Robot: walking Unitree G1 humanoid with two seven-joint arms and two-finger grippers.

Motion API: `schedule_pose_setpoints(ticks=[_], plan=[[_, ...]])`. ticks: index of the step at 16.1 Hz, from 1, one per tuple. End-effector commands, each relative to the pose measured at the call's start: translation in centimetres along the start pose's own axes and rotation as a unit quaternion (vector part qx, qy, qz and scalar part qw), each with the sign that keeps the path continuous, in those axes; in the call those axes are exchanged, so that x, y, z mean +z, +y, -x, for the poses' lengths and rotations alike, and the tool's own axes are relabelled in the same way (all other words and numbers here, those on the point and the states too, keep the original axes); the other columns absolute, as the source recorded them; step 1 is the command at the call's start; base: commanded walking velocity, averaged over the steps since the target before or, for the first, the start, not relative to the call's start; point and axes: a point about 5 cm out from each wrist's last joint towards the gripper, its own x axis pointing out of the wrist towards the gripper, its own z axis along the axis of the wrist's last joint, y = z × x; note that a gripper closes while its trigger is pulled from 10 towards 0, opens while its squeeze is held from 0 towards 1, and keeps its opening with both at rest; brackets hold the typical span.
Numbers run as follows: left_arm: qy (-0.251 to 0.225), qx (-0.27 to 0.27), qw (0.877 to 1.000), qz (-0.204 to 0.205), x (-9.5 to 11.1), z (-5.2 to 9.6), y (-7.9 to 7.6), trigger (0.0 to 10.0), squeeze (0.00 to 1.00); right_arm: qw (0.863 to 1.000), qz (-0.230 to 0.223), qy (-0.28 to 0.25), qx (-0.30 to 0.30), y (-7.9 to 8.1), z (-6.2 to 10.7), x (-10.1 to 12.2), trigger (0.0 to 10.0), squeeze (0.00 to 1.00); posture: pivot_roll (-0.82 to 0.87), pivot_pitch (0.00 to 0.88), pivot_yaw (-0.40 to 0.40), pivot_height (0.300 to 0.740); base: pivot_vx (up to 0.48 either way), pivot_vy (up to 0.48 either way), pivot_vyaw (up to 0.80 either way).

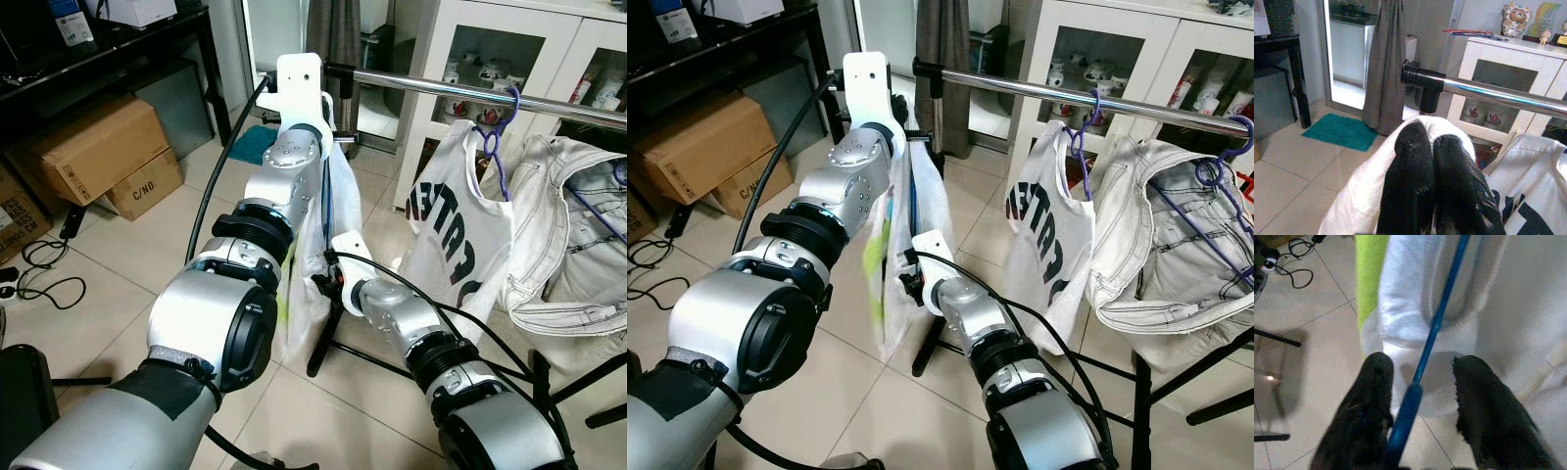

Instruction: Hang hanger

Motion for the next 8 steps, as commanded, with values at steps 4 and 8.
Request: schedule_pose_setpoints(ticks=[4,8], plan=[[-0.025,-0.002,1.000,0.001,1.65,-0.17,-0.21,0.0,0.00,1.000,-0.002,-0.011,-0.005,-0.41,0.06,0.86,0.0,0.00,-0.03,0.000,0.062,0.740,0.000,0.000,0.00],[-0.026,-0.002,1.000,0.003,1.74,-0.19,-0.14,0.0,0.00,1.000,-0.005,-0.015,-0.007,-0.61,0.05,0.99,0.0,0.00,-0.03,0.000,0.061,0.740,0.000,0.000,0.00]])
